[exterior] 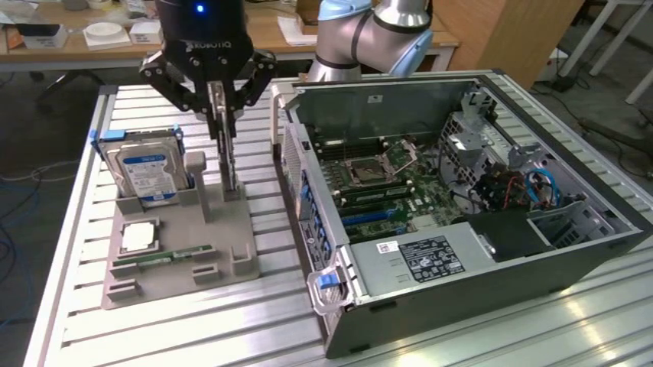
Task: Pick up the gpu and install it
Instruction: 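Pick up the gpu and move the gpu toward the slot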
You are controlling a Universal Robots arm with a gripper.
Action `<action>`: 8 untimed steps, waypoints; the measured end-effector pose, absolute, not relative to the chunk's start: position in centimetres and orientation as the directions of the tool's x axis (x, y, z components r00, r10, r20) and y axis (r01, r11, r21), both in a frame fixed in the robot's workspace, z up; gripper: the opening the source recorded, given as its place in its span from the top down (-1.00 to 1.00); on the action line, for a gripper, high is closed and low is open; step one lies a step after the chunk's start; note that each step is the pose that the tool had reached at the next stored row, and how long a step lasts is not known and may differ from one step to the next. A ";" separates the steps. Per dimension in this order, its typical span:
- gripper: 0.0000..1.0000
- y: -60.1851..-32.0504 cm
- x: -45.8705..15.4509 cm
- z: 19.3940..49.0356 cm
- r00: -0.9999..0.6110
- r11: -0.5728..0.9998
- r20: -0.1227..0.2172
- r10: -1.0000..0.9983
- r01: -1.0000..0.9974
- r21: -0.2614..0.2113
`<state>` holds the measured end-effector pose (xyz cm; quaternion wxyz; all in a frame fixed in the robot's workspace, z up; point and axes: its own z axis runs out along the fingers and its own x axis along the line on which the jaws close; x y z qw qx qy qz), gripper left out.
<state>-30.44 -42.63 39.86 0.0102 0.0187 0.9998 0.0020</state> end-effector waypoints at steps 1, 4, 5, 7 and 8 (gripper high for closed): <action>0.48 -42.6 -30.4 40.1 -0.999 0.999 -0.020 0.037 0.037 0.004; 0.48 -42.6 -30.4 40.6 -0.999 0.999 -0.020 0.037 0.037 0.004; 0.48 -42.6 -30.4 40.8 -0.999 0.999 -0.020 0.037 0.037 0.004; 0.48 -42.6 -30.4 41.1 -0.999 0.999 -0.021 0.037 0.037 0.005; 0.48 -42.6 -30.4 41.3 -0.999 0.999 -0.020 0.037 0.037 0.004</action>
